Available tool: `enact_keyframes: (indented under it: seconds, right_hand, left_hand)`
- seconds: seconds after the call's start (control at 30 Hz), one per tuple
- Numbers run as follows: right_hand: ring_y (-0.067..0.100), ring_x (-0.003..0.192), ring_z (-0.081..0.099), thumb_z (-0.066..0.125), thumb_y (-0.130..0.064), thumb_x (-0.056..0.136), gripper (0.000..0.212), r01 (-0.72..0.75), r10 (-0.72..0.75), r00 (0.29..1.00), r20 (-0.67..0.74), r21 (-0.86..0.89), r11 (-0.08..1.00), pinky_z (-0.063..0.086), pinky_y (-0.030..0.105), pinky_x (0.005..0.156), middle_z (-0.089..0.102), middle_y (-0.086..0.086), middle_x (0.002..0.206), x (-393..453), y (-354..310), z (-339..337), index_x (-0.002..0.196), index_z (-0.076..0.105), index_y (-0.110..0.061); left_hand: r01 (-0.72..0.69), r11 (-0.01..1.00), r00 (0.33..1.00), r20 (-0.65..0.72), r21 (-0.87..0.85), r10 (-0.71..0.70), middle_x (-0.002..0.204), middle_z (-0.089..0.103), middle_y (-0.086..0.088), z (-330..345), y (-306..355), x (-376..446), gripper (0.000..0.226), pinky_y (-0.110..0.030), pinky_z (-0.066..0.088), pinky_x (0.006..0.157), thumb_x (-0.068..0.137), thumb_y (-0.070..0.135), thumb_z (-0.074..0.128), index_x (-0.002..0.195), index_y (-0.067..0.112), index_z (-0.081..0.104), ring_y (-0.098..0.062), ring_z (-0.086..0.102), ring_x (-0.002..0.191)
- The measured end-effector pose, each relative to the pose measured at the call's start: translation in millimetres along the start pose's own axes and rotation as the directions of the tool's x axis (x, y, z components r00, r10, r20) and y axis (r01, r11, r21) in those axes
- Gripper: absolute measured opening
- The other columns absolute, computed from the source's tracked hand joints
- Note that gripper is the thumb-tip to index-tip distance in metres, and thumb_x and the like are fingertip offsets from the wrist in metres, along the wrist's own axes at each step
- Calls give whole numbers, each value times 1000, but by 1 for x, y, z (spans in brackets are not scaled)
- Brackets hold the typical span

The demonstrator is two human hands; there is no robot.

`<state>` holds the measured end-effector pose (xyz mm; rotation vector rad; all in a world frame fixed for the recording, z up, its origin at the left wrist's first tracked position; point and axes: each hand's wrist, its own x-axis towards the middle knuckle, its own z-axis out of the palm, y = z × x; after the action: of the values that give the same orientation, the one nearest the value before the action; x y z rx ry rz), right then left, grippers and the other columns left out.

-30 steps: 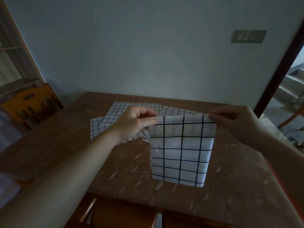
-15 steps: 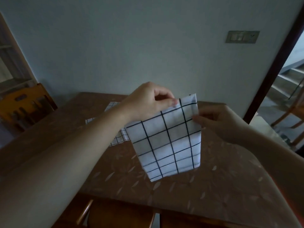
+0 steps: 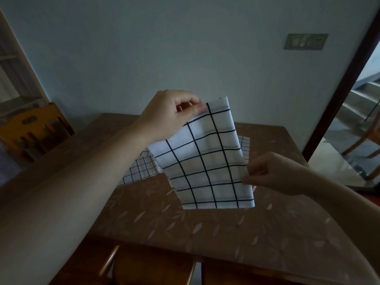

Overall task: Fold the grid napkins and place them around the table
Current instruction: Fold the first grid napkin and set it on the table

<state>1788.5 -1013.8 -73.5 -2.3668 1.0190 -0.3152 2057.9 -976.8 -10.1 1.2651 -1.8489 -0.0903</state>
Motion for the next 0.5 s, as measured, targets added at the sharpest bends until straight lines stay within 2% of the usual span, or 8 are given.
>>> enact_keyframes:
  seconds: [0.07,0.2,0.27,0.33,0.37,0.43,0.5]
  right_hand:
    - [-5,58,61,72,-25,85,34,-10,11,999,37,-14,1000,42,11,60,65,-24,59,0,-3,-3,57,66,-44]
    - [-16,68,62,74,-23,83,30,-31,41,992,115,-91,995,38,4,64,62,-37,63,-1,-7,-5,66,62,-45]
    - [-18,66,59,73,-26,84,29,-34,57,986,158,-144,989,38,2,58,62,-30,62,-1,-8,-4,66,56,-41]
    - [-9,71,61,70,-35,85,11,-18,45,988,150,-172,985,45,7,66,64,-21,74,0,-15,-3,78,62,-36]
    - [-5,78,64,68,-40,86,8,3,18,992,126,-166,986,52,16,74,68,-16,84,3,-17,-3,90,67,-33]
    - [4,83,69,64,-38,88,18,-2,1,1000,7,11,1000,55,29,80,74,-9,91,8,-18,-3,101,71,-27]
    - [11,84,72,64,-34,89,16,-7,16,998,-66,132,991,56,33,80,76,-7,88,10,-18,-7,96,74,-24]
  left_hand:
    - [-12,1000,1000,-4,18,12,64,63,-2,-1,-1,0,23,-27,40,55,92,34,65,89,13,75,-17,51,54]
    - [-7,1000,1000,7,15,7,64,63,3,4,3,0,20,-25,40,56,91,35,65,87,17,74,-15,51,54]
    - [-6,1000,1000,-4,-1,6,63,61,6,5,5,2,19,-21,39,54,91,36,65,87,19,74,-11,50,53]
    - [-4,1000,1000,9,-22,4,66,63,5,6,8,4,19,-24,40,55,90,37,65,88,21,74,-14,51,54]
    - [-2,999,999,35,-36,3,67,64,5,8,10,4,16,-24,41,55,90,37,66,88,24,74,-14,52,54]
    - [4,996,997,82,-85,3,70,67,4,10,15,6,10,-24,44,57,89,36,67,88,28,74,-16,56,57]
    - [11,987,998,58,-157,-2,82,74,-10,6,15,7,8,-33,54,69,87,38,69,91,32,74,-29,67,73]
